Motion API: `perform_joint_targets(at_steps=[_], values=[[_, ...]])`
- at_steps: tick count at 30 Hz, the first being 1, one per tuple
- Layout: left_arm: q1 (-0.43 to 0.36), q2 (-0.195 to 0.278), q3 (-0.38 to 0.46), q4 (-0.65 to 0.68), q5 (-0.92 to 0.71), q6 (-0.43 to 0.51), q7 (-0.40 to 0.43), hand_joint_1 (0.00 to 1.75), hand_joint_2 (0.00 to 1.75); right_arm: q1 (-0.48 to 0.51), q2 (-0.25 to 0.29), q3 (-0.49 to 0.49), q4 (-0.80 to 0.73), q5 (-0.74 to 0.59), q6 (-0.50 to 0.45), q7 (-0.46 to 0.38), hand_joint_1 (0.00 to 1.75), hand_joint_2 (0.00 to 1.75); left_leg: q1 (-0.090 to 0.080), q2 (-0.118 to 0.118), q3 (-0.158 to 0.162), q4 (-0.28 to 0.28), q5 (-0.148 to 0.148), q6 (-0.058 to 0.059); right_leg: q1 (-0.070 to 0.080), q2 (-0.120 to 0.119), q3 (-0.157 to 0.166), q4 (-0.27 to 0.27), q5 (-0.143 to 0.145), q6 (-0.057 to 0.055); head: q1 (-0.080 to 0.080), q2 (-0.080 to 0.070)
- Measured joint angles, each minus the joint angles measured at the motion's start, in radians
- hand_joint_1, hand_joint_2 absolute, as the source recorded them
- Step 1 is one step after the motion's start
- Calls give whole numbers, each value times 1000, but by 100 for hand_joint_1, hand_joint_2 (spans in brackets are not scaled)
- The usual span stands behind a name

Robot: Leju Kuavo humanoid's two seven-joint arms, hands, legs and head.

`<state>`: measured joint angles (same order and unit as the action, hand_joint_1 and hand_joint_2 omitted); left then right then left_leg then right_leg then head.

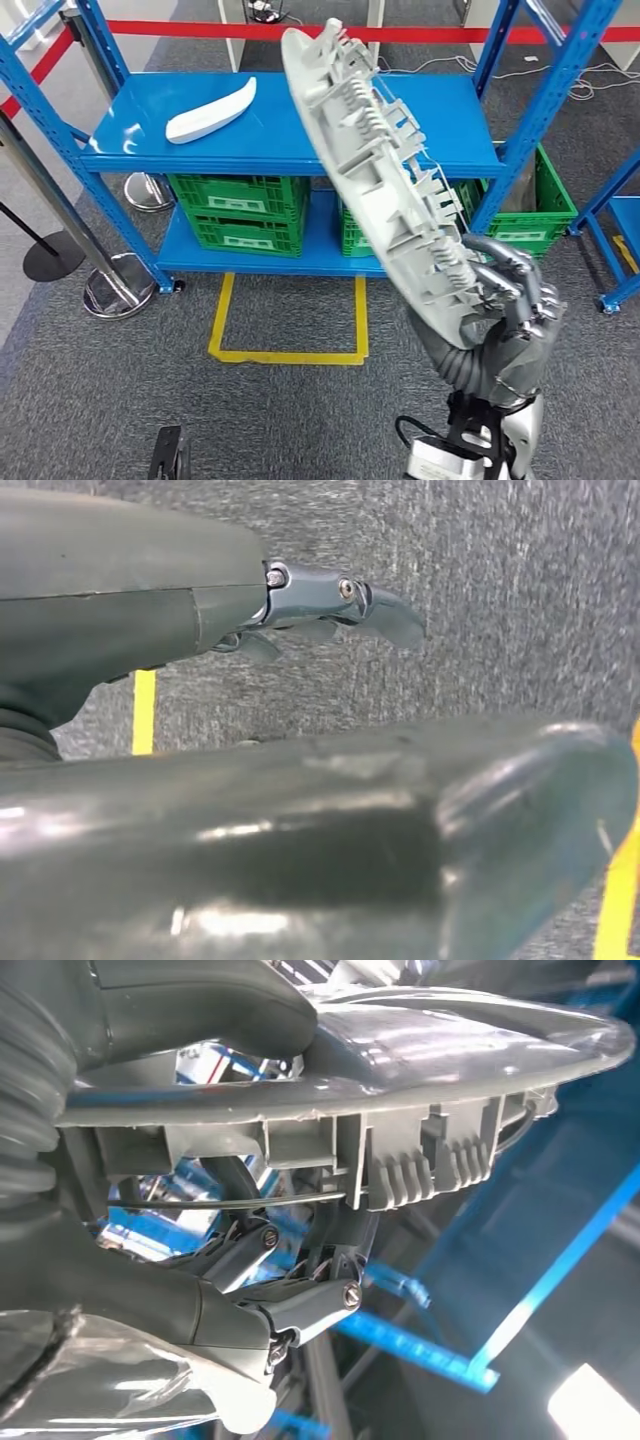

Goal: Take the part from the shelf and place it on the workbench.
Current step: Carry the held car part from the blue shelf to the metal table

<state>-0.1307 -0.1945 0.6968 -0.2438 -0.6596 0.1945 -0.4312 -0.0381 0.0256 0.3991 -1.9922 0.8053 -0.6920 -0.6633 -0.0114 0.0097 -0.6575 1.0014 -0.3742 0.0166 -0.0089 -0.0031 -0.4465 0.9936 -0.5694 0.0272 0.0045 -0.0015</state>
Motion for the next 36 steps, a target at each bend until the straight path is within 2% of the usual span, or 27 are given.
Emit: perform_joint_targets(at_steps=[1, 2, 3, 4, 5, 7, 8, 9, 10, 11, 13, 15, 16, 18, 19, 21, 23, 24, 25, 26, 28, 29, 30, 31, 33, 34, 36], values=[[1, -3, 2, 0, 5, 3, -2, 0, 0, 8, 0, -10, -2, -6, 0, -7, 175, 175, 0, 0, -4, 1, 9, -6, 2, 1, 10, -25, -9, -8, 0, 0], [3, -4, 5, 0, 7, 5, -3, 0, 0, 15, 0, -18, -3, -10, 0, -11, 175, 175, 2, 0, -7, 0, 17, -12, 2, 1, 1, -27, -6, -17, 1, 0], [5, -5, 7, 0, 9, 5, -3, 0, 0, 21, 0, -25, -3, -12, 0, -14, 175, 175, 3, -1, -11, 3, 11, -18, 2, 0, -7, -26, 4, -26, 1, 0], [8, -5, 8, 0, 10, 5, -3, 0, 0, 25, 0, -30, -3, -12, 0, -15, 175, 175, 5, -2, -17, 16, -11, -24, 0, -1, -16, -27, 14, -35, 0, 0], [9, -6, 8, 0, 10, 5, -3, 0, 0, 27, 0, -34, -4, -13, 0, -16, 175, 175, 8, -3, -28, 54, -55, -31, -1, -2, -25, -27, 26, -41, -1, 0], [11, -7, 9, 0, 10, 5, -3, 0, 0, 32, 0, -40, -5, -13, 0, -18, 175, 175, 11, -3, -54, 181, -160, -41, 0, -3, -47, -26, 49, -47, -5, 0], [11, -7, 9, 0, 10, 5, -3, 0, 0, 35, 0, -43, -5, -12, 0, -19, 175, 175, 12, -3, -63, 248, -195, -44, 1, -3, -59, -24, 60, -47, -5, 0], [11, -7, 10, 0, 10, 5, -3, 0, 0, 38, 0, -45, -5, -12, 0, -19, 175, 175, 13, -3, -60, 286, -203, -45, 2, -3, -73, -21, 70, -46, -5, 0], [11, -7, 10, 0, 10, 5, -3, 0, 0, 40, 0, -48, -5, -12, 0, -19, 175, 175, 13, -4, -42, 290, -192, -44, 2, -3, -87, -18, 78, -46, -5, 0], [11, -7, 10, 0, 10, 5, -3, 0, 0, 41, 0, -49, -5, -12, 0, -19, 175, 175, 13, -4, -10, 259, -170, -40, 4, -3, -100, -13, 84, -45, -5, 0], [10, -7, 10, 0, 10, 5, -3, 0, 0, 42, 0, -52, -6, -13, 0, -19, 175, 175, 10, -6, 91, 115, -135, -23, 8, -2, -121, -5, 96, -42, -5, 0], [8, -7, 10, 0, 10, 5, -4, 0, 0, 42, 0, -53, -6, -12, 0, -19, 175, 175, 5, -8, 160, 0, -132, -7, 9, -2, -133, -1, 107, -33, -4, 0], [8, -7, 10, 0, 10, 5, -4, 0, 0, 42, 0, -54, -7, -12, 0, -19, 175, 175, 2, -8, 167, -19, -135, -2, 8, -2, -138, -1, 114, -26, -4, 0], [8, -7, 11, 0, 10, 6, -4, 0, 0, 42, 0, -55, -8, -12, 0, -20, 175, 175, 1, -7, 161, -31, -124, 5, 5, -3, -145, 0, 121, -14, -5, 0], [8, -8, 11, 0, 10, 8, -4, 0, 0, 42, 0, -56, -9, -12, 0, -21, 175, 175, 3, -8, 158, -37, -116, 10, 4, -2, -152, 8, 111, -9, -4, 0], [7, -10, 11, 0, 10, 12, -4, 0, 0, 43, 0, -58, -10, -11, 0, -24, 175, 175, 7, -10, 145, -46, -97, 19, 3, 0, -186, 80, 48, -1, 0, 0], [9, -11, 12, 0, 10, 15, -3, 0, 0, 44, 0, -60, -10, -8, 0, -26, 175, 175, 7, -15, 125, -45, -83, 24, 1, 0, -233, 207, -31, 6, 2, 0], [11, -12, 12, 0, 10, 16, -2, 0, 0, 46, 0, -62, -10, -7, 0, -27, 175, 175, 6, -19, 114, -44, -76, 23, 0, 0, -248, 260, -50, 9, 3, 0], [13, -12, 12, 0, 10, 16, -2, 0, 0, 48, 0, -65, -10, -4, 0, -27, 175, 175, 6, -25, 103, -42, -69, 21, -1, 0, -247, 281, -50, 11, 3, 0], [15, -12, 12, 0, 9, 17, 0, 0, 0, 51, 0, -68, -10, 0, 0, -27, 175, 175, 7, -33, 94, -40, -62, 19, -2, 1, -227, 265, -33, 12, 3, 0], [17, -14, 12, 0, 7, 18, 9, 0, 0, 57, 0, -76, -14, 9, 0, -27, 175, 175, 8, -52, 77, -31, -53, 12, -6, 18, -138, 139, 17, 11, 3, 0], [16, -15, 12, 1, 6, 18, 14, 0, 0, 60, 0, -80, -19, 13, 0, -27, 175, 175, 7, -61, 68, -24, -50, 8, -8, 38, -91, 69, 30, 10, 2, 0], [16, -17, 12, 1, 7, 17, 18, 0, 0, 62, 0, -84, -24, 16, 0, -27, 175, 175, 7, -70, 60, -17, -47, 3, -10, 54, -58, 19, 34, 9, 2, 0], [15, -18, 13, 1, 11, 13, 19, 0, 0, 65, 0, -88, -30, 19, 0, -27, 175, 175, 5, -78, 51, -11, -43, -2, -10, 64, -44, -4, 31, 6, 2, 0], [16, -21, 18, 1, 19, 6, 19, 0, 0, 73, 0, -95, -41, 23, 0, -28, 175, 175, 5, -96, 40, -5, -33, -11, -11, 51, -44, -9, 31, -2, 2, 0], [16, -23, 21, 1, 23, 4, 18, 0, 0, 75, 0, -98, -44, 24, 0, -27, 175, 175, 5, -94, 35, 1, -36, -16, -12, 40, -45, -10, 34, -9, 1, 0], [16, -26, 27, 1, 26, 4, 17, 0, 0, 79, 0, -103, -52, 24, 0, -27, 175, 175, 6, -63, 9, 58, -78, -27, -14, 18, -47, -11, 40, -22, -4, 0]])
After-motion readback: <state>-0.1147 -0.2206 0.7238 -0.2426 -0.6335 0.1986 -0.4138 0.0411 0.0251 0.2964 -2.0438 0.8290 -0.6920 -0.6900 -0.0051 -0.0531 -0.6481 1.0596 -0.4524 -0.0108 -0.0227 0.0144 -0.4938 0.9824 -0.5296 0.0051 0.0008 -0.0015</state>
